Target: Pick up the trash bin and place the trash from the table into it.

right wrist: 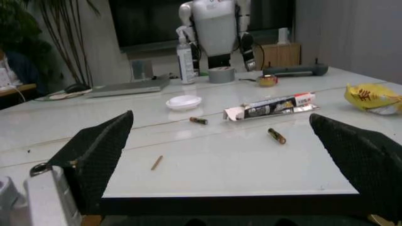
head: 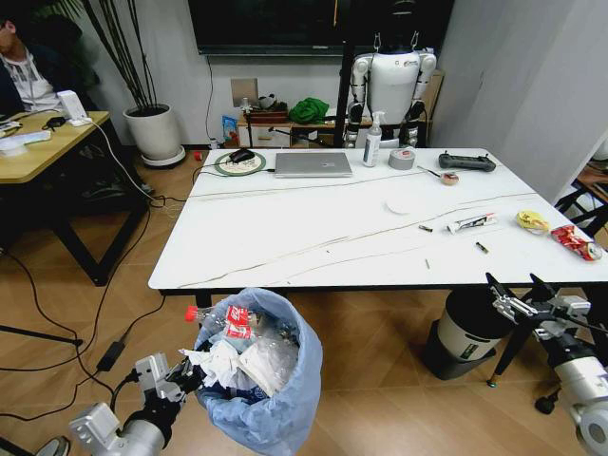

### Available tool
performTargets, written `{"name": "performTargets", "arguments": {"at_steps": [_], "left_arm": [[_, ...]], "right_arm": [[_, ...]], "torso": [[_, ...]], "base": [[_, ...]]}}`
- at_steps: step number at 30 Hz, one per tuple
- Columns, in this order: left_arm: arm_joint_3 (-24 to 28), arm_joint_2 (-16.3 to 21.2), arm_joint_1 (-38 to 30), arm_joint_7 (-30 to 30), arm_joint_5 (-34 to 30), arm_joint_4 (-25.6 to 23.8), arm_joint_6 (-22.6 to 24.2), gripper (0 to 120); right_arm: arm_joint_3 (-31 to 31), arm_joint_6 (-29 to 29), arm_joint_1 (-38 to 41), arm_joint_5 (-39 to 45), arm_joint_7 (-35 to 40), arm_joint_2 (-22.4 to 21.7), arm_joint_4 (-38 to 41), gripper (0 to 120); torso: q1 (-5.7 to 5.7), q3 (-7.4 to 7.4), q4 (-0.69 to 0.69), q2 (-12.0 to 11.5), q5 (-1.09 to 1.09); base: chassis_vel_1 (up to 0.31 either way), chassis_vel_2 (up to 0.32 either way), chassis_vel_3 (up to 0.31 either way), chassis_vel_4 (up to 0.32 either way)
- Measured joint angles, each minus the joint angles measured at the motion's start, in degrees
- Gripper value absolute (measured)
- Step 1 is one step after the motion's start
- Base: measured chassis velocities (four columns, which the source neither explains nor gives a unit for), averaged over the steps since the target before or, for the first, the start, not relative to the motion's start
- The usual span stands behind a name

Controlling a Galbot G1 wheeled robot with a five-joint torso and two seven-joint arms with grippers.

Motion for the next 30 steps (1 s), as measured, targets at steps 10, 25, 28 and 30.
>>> {"name": "performTargets", "arguments": {"at_steps": [10,25,28,30], "left_arm": [[0.24,-0.18,-0.08,0.02,0.11,0.07,0.0,0],[0.3,-0.18,-0.22,0.02,0.44,0.27,0.0,0],[0.34,-0.23,-0.17,0.02,0.85,0.23,0.0,0],[0.57,-0.36,-0.09,0.05,1.41,0.23,0.0,0]], "right_arm": [[-0.03,-0.05,0.36,0.38,-0.05,-0.26,-0.15,100],[-0.34,-0.16,0.8,0.3,-0.17,-0.39,-0.46,100],[-0.4,-0.19,0.99,0.3,-0.18,-0.4,-0.51,100],[-0.41,-0.21,1.03,0.3,-0.18,-0.41,-0.49,100]], "torso": [[0.0,0.0,0.0,-0.01,0.0],[0.0,0.0,0.0,-0.01,0.0],[0.0,0.0,0.0,-0.01,0.01],[0.0,0.0,0.0,-0.01,-0.01]], "base": [[-0.055,-0.049,0.044,0.05],[-0.064,-0.057,0.061,0.054],[-0.058,-0.066,0.069,0.065],[-0.056,-0.059,0.057,0.065]]}}
